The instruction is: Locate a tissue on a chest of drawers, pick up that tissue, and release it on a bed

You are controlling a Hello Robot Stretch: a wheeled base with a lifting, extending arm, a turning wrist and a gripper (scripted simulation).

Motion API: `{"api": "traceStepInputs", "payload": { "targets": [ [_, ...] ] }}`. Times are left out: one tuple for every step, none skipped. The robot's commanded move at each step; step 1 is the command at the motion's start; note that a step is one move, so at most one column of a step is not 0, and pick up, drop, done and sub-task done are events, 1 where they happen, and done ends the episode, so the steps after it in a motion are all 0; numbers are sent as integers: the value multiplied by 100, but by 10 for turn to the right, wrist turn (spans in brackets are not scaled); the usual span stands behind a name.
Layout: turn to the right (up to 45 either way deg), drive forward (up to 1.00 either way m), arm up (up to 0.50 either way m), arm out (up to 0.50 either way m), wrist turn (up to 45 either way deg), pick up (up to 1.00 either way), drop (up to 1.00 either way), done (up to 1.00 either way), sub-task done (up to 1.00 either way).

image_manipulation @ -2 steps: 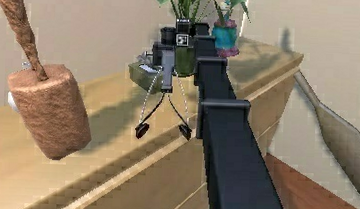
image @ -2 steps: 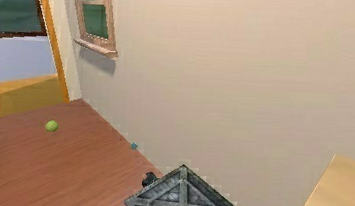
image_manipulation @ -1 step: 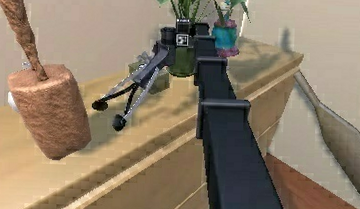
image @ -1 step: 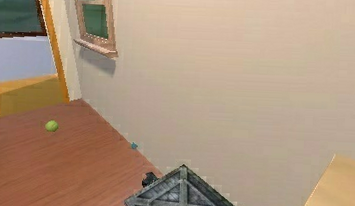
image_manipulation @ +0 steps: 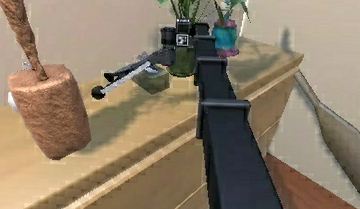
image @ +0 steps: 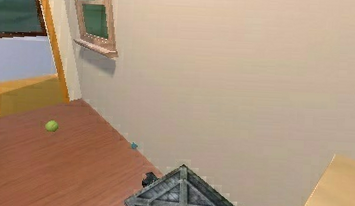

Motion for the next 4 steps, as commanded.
{"api": "traceStepInputs", "payload": {
  "targets": [
    [0, 0, 0, 0, 450, 0, 0, 0, 0],
    [0, 0, 0, 0, 180, 0, 0, 0, 0],
    [0, 0, -12, 0, 0, 0, 0, 0, 0],
    [0, 0, 0, 0, 0, 100, 0, 0, 0]
  ]
}}
